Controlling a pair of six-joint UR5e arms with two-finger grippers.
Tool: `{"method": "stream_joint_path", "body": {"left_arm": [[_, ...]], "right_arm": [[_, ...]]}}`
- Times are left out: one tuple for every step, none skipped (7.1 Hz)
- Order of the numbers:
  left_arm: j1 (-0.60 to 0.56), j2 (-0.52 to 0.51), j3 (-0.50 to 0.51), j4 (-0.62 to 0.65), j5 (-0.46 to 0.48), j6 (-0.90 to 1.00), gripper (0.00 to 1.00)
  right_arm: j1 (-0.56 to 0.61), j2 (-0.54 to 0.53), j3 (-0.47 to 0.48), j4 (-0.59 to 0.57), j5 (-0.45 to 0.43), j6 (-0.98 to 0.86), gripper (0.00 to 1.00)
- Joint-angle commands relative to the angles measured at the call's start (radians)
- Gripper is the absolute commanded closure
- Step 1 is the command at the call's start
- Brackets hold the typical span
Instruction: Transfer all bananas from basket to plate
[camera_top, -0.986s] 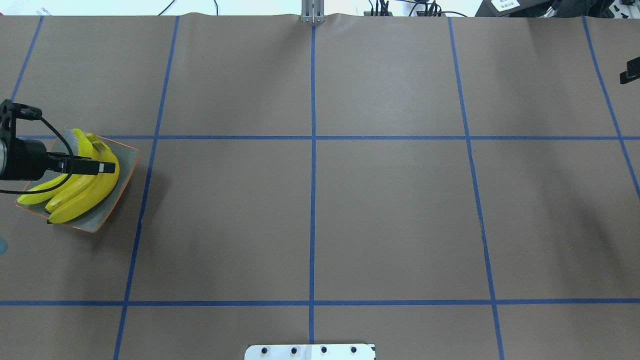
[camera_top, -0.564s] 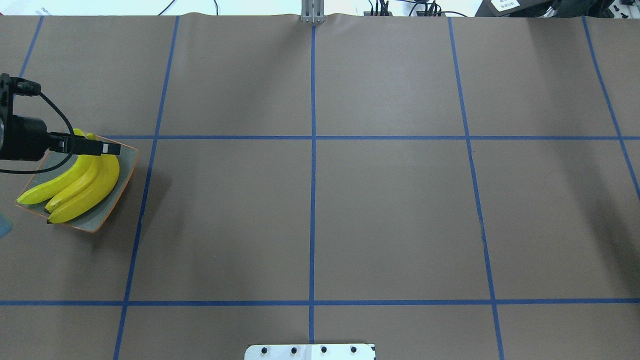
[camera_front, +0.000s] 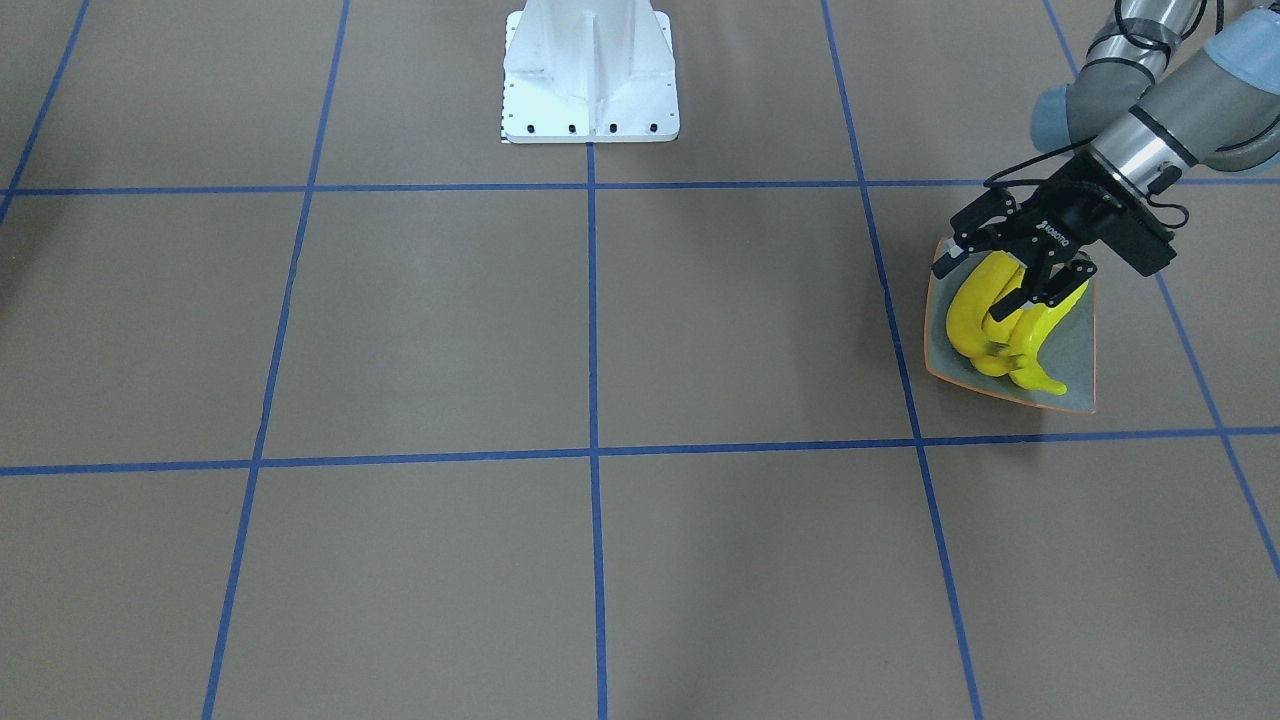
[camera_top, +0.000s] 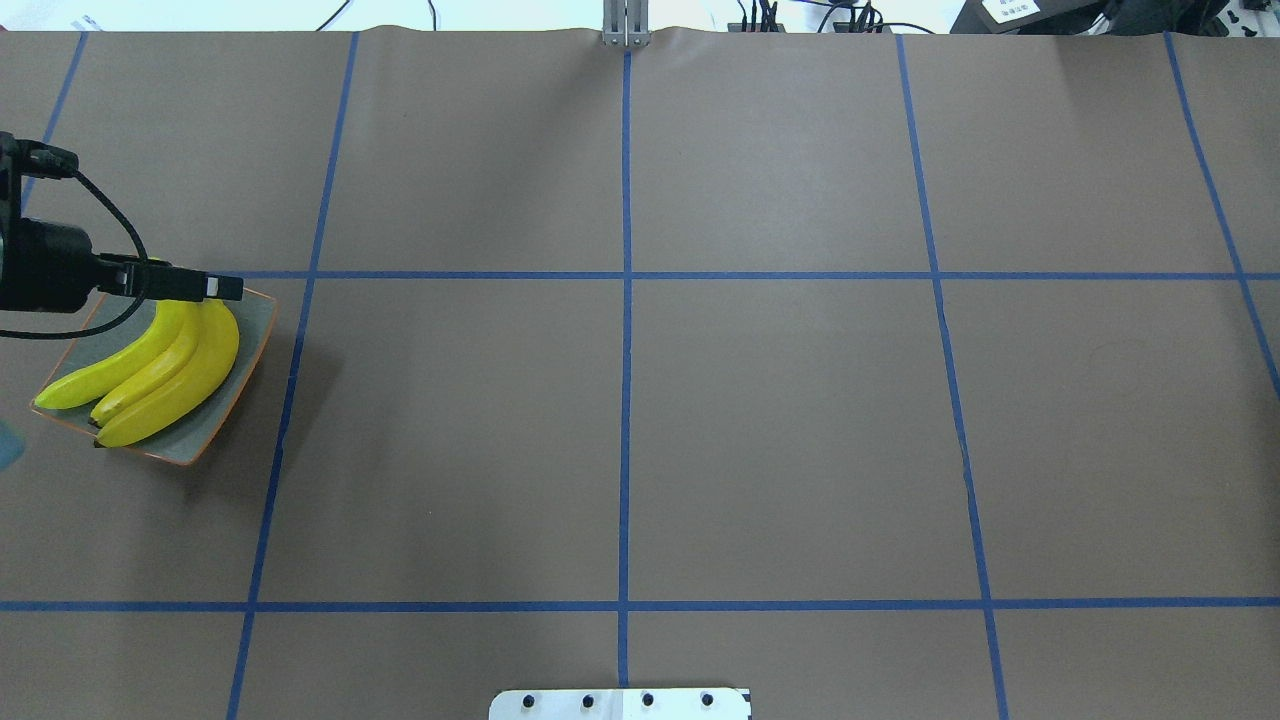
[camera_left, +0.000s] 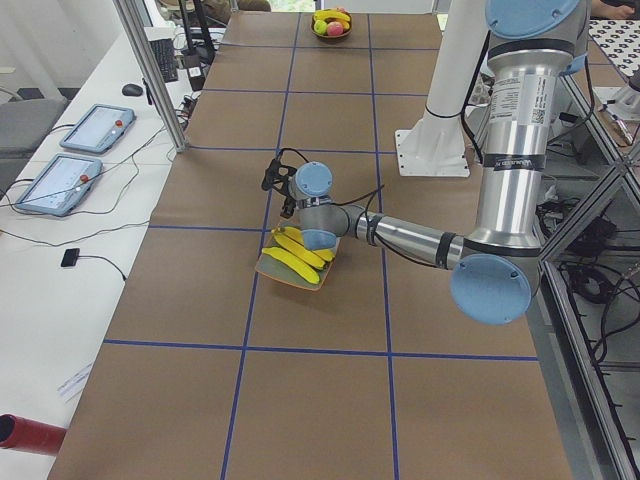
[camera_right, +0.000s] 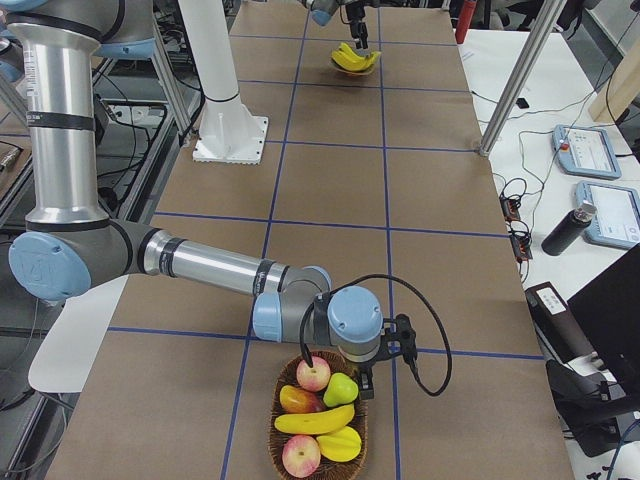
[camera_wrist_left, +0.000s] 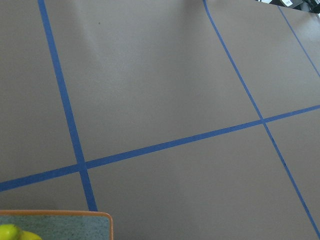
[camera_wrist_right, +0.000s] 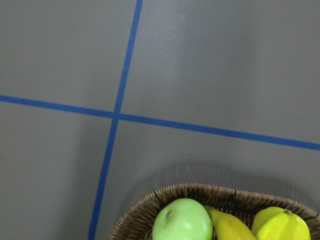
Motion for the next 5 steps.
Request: {"method": "stream_joint_path", "body": {"left_arm": [[-0.001, 0.002, -0.016, -0.001, 0.0, 0.0, 0.01], [-0.001, 0.002, -0.017, 0.0, 0.002, 0.0, 0.01], [0.001, 0.001, -0.017, 0.0, 0.002, 0.0, 0.01], [0.001, -0.001, -0.017, 0.0, 0.002, 0.0, 0.01], [0.001, -0.001, -0.018, 0.0, 0.002, 0.0, 0.01]], "right_arm": [[0.006, -0.019, -0.145, 0.136, 0.003, -0.04, 0.0], [0.006, -0.023, -0.191, 0.177, 0.0, -0.046, 0.0], [0.006, -0.034, -0.228, 0.226, -0.002, -0.044, 0.01], [0.006, -0.036, -0.239, 0.235, -0.003, -0.043, 0.02], [0.006, -0.036, -0.251, 0.239, -0.009, -0.046, 0.04]]}}
